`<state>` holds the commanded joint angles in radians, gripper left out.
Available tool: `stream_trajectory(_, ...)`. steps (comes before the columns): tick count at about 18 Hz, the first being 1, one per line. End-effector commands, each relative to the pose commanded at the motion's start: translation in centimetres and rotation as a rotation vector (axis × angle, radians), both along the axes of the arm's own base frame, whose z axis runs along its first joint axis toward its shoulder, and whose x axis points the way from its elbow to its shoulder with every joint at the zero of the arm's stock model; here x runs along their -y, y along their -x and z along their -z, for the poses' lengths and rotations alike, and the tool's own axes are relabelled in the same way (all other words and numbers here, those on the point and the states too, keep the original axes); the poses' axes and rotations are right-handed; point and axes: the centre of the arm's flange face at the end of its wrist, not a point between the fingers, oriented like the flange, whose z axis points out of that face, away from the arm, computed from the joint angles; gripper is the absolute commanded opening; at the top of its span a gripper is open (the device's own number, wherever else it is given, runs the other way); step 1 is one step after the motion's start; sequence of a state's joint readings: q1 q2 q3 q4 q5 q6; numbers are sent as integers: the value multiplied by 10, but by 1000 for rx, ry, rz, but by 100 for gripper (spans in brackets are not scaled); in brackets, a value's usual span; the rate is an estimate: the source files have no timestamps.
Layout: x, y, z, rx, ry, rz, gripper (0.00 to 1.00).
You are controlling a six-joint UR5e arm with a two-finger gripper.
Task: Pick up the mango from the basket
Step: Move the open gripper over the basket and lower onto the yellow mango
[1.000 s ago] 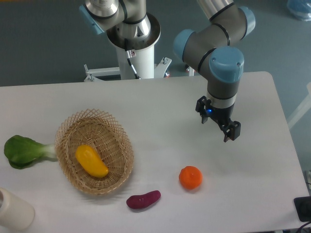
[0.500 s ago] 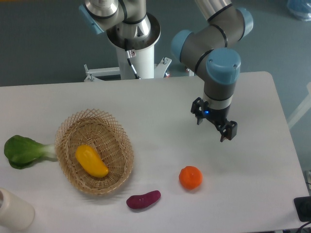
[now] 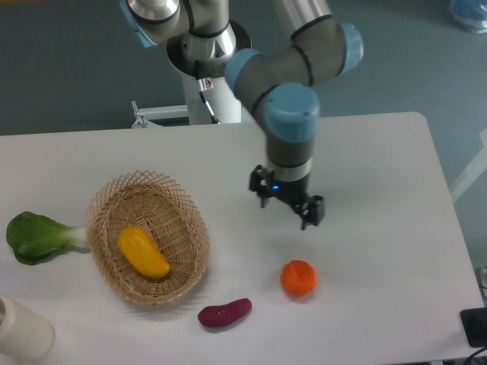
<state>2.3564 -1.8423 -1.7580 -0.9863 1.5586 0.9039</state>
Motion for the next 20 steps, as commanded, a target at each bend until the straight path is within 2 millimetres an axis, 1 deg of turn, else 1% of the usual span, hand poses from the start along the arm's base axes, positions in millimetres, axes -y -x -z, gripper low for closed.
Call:
stream_trajectory(2, -11, -19, -3, 7, -10, -47, 100)
stream_trajectory(5, -27, -46, 1, 25, -13, -129, 100)
stream_trajectory(9, -52, -93, 2, 48, -36, -252, 100)
stream_trajectory(10, -60, -106, 7, 55, -32, -266, 100)
stream_trajectory(11, -67, -115, 14, 64, -26, -292, 100)
stream_trajectory(14, -91, -129, 23, 74, -37, -401, 100)
stream_trajectory(16, -97, -135, 35, 85, -25, -451, 100)
stream_trajectory(18, -100, -144, 42, 94, -18, -491, 100)
stream_trajectory(20, -105, -159, 48, 101, -9, -488, 100)
